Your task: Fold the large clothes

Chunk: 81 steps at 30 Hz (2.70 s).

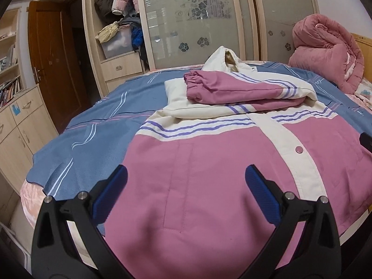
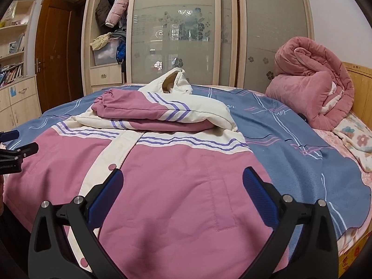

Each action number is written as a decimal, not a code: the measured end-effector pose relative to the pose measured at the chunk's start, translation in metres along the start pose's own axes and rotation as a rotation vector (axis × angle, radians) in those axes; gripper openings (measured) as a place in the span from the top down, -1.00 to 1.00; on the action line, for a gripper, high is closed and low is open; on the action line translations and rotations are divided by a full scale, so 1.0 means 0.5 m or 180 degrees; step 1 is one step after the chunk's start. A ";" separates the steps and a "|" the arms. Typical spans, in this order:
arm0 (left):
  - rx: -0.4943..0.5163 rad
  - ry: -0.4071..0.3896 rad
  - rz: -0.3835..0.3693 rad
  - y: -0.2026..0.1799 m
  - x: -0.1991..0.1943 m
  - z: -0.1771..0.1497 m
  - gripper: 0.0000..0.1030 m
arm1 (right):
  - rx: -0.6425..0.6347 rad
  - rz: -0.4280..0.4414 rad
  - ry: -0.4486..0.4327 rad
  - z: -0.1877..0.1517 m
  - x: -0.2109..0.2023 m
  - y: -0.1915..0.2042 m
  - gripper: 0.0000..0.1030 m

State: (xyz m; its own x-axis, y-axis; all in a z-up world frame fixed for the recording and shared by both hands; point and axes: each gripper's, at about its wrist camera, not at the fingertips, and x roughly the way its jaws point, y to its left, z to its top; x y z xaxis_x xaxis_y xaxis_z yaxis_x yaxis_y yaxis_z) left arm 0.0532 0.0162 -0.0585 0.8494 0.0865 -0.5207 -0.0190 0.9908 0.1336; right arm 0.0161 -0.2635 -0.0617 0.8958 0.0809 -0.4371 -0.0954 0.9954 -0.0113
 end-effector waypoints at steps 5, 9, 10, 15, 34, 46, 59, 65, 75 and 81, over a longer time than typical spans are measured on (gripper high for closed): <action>-0.0051 0.0045 -0.0027 0.005 0.005 -0.002 -0.96 | -0.0006 0.0004 -0.0011 0.002 0.000 0.001 -0.97; -0.0055 0.0052 -0.0058 0.003 0.005 -0.002 -0.96 | 0.0018 0.0007 0.0000 0.003 0.002 -0.003 -0.97; -0.0052 0.0054 -0.0061 0.002 0.005 -0.002 -0.96 | 0.0018 0.0007 -0.0004 0.004 0.001 -0.004 -0.97; -0.0040 0.0048 -0.0085 -0.002 0.003 -0.003 -0.96 | 0.0023 0.0005 -0.0009 0.004 -0.001 -0.006 -0.97; -0.0132 -0.0218 -0.0416 0.004 -0.018 0.003 -0.96 | 0.0062 0.0053 -0.0018 0.010 0.006 -0.006 -0.97; 0.0360 0.0003 -0.0790 -0.015 0.027 0.247 -0.96 | 0.0034 0.0149 -0.0407 0.148 0.017 0.000 -0.97; 0.0906 0.0491 -0.0263 -0.211 0.528 0.629 -0.96 | 0.0386 0.0326 -0.0058 0.109 0.123 -0.043 -0.97; 0.0635 0.0877 -0.0070 -0.266 0.768 0.713 -0.56 | 0.0663 0.0324 0.0078 0.112 0.160 -0.084 -0.97; 0.0839 0.1222 0.0454 -0.340 0.991 0.753 0.01 | 0.0831 0.0404 0.0181 0.109 0.192 -0.107 -0.97; 0.0458 0.1026 0.0218 -0.276 0.949 0.758 0.91 | 0.0857 0.0436 0.0222 0.109 0.204 -0.113 -0.97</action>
State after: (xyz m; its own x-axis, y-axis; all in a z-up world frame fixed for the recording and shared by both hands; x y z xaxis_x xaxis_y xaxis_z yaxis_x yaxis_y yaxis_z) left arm 0.6590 -0.1188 -0.0044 0.6383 0.2030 -0.7425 0.0240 0.9589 0.2828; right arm 0.1367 -0.3085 -0.0567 0.8497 0.2208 -0.4789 -0.0865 0.9541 0.2866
